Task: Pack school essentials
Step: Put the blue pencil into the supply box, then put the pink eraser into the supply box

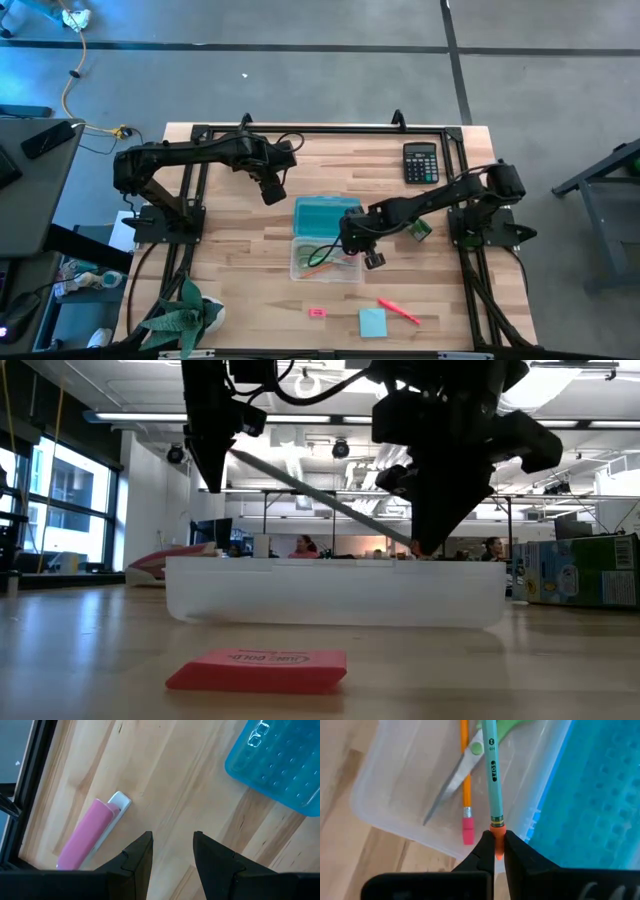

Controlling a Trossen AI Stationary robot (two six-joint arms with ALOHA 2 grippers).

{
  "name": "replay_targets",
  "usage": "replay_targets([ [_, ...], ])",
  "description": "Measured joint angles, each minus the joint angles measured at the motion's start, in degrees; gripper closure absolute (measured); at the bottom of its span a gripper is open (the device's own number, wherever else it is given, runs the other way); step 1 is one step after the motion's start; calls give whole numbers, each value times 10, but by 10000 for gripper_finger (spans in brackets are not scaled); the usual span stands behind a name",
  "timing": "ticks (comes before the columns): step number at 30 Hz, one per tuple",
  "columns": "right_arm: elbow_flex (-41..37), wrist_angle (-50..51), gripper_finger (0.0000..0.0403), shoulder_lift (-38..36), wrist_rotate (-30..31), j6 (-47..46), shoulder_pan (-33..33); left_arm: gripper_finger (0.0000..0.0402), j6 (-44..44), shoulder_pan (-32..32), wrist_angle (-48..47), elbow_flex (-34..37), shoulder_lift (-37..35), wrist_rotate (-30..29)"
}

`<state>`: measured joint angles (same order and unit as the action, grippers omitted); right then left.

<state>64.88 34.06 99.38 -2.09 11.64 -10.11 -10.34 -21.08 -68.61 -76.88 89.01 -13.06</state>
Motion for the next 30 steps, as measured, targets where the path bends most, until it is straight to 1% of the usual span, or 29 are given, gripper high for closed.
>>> replay_targets([
  [3, 0, 0, 381, 4, 1, 0, 0, 273, 0, 0, 0, 0, 0, 0],
  [9, 0, 4, 334, 4, 1, -14, 0, 273, 0, 0, 0, 0, 0, 0],
  [13, 0, 9, 316, 4, 1, -39, 0, 273, 0, 0, 0, 0, 0, 0],
  [16, 0, 20, 311, -4, 1, -59, 0, 273, 0, 0, 0, 0, 0, 0],
  [19, 0, 32, 310, -19, 1, -99, 1, 273, 0, 0, 0, 0, 0, 0],
  [22, 0, 24, 309, -40, -14, -119, 3, 273, 0, 0, 0, 0, 0, 0],
  [26, 0, 20, 309, -66, -18, -149, 3, 273, 0, 0, 0, 0, 0, 6],
  [30, 0, -6, 309, -91, -63, -182, 7, 273, 0, 0, 0, 0, 0, 17],
])
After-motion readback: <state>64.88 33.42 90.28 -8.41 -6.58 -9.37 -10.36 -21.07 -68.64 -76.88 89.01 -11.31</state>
